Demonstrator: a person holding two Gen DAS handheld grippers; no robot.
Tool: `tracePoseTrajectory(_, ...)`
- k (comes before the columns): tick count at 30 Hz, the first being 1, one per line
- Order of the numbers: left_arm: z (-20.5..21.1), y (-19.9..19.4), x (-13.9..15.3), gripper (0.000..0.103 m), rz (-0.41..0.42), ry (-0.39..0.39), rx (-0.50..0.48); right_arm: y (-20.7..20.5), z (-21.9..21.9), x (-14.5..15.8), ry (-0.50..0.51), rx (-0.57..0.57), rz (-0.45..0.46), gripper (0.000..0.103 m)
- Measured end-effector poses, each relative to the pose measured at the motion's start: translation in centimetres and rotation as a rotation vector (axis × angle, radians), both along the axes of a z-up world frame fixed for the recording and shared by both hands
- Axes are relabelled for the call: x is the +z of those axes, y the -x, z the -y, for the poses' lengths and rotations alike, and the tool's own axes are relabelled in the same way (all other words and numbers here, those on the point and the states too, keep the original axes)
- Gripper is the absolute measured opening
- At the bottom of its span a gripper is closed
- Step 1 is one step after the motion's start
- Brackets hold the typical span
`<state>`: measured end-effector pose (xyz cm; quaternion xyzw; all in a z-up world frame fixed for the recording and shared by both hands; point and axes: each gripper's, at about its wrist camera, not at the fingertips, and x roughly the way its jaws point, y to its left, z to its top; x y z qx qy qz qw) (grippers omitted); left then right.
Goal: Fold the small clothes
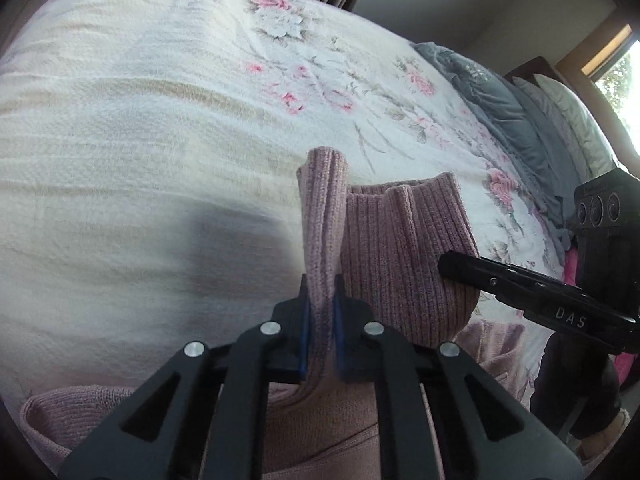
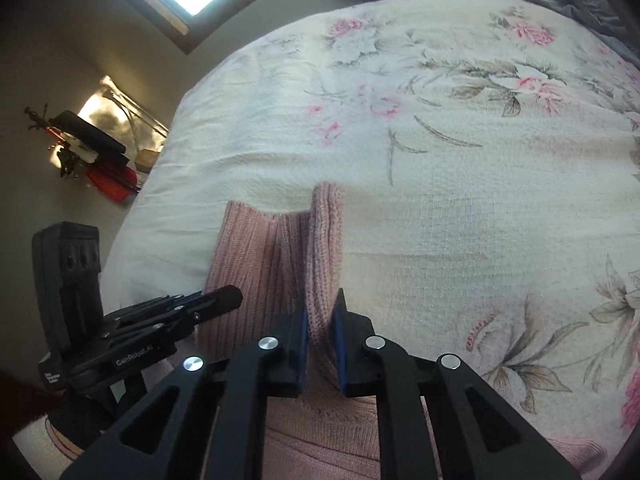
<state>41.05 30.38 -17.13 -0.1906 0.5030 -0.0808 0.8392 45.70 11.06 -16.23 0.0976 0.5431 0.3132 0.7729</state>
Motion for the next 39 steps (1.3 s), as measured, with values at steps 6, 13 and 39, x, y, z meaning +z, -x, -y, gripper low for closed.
tracePoseTrajectory(6, 0.5, 6.6, 2.5, 0.009, 0.144, 0.020, -0.088, 6.4, 1.9, 2.4, -0.026, 0.087, 0.107, 0.011)
tracePoseTrajectory(13, 0.8, 14.7, -0.3, 0.017, 0.088, -0.030, -0.163, 14.4, 3.2, 0.0, 0.119, 0.210, 0.100, 0.027)
tracePoseTrajectory(39, -1.4, 7.8, -2.1, 0.007, -0.062, 0.029, 0.062, 8.0, 4.2, -6.1, 0.012, -0.103, -0.164, 0.011)
